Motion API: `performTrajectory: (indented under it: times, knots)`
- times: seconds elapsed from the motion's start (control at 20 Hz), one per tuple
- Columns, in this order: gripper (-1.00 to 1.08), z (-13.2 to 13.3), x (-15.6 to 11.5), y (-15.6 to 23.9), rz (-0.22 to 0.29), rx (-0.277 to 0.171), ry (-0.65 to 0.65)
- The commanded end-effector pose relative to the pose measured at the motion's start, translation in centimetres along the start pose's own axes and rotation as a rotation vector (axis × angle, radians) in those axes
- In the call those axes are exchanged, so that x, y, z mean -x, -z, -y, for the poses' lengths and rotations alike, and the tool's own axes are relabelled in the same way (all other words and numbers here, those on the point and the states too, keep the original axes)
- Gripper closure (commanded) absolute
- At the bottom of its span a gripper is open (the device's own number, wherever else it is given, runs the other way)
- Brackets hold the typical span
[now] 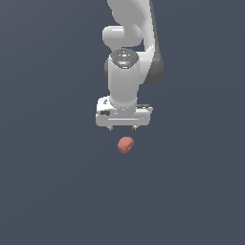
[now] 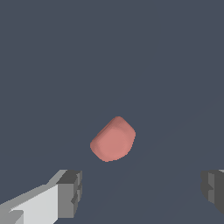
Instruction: Pick up the object and move it to a goal position.
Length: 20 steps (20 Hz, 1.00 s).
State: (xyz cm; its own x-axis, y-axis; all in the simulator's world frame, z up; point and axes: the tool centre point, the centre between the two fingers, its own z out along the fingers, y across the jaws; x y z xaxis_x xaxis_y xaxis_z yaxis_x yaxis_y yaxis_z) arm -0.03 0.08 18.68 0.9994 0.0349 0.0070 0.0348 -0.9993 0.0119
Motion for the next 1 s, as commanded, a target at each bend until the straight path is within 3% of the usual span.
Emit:
performTrajectory:
  times: [0.0,0.45,0.95]
  knots:
    - [-0.92,0.0,0.0,0.0,0.000,0.000,0.000]
    - [-0.92,0.3,-1.2,1.2,-0.037,-0.020,0.018]
    - [-0.92,0.4,-1.2,0.7,-0.033,-0.021,-0.026]
